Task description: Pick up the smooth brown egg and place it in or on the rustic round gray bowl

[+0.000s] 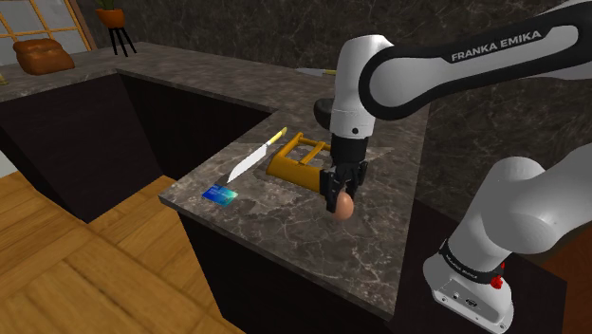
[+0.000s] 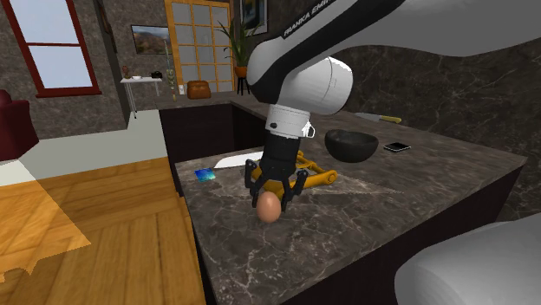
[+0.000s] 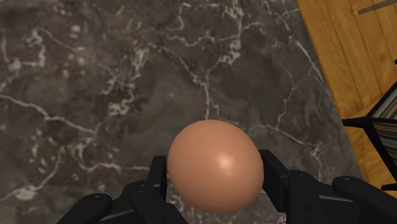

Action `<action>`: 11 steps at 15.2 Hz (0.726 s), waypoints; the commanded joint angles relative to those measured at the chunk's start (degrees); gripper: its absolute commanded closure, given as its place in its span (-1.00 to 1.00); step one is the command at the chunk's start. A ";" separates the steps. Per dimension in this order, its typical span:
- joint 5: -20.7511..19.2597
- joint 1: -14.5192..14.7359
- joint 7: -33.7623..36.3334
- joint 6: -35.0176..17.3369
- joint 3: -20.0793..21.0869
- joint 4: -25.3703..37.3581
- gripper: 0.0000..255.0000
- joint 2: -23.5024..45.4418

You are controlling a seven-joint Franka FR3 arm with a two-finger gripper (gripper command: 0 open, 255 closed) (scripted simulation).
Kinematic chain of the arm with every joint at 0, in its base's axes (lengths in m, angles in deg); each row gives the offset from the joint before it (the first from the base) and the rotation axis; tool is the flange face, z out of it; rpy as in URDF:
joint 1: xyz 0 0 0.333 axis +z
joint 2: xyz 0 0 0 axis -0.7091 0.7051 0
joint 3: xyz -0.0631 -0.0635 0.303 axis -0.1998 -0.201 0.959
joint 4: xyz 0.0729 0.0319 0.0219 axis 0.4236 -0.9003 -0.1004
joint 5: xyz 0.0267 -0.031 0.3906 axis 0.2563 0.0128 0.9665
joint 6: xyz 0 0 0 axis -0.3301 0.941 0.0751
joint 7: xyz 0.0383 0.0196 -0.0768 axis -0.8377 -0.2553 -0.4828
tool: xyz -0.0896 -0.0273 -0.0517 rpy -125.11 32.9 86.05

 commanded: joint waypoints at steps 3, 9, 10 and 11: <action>-0.67 -0.12 0.94 3.11 -0.59 2.13 1.00 -1.09; -1.69 -0.36 2.29 7.80 -1.54 5.89 1.00 -2.19; -1.84 -0.39 2.51 8.57 -1.70 6.55 1.00 -2.31; -1.99 -0.43 2.73 9.32 -1.85 7.22 1.00 -2.42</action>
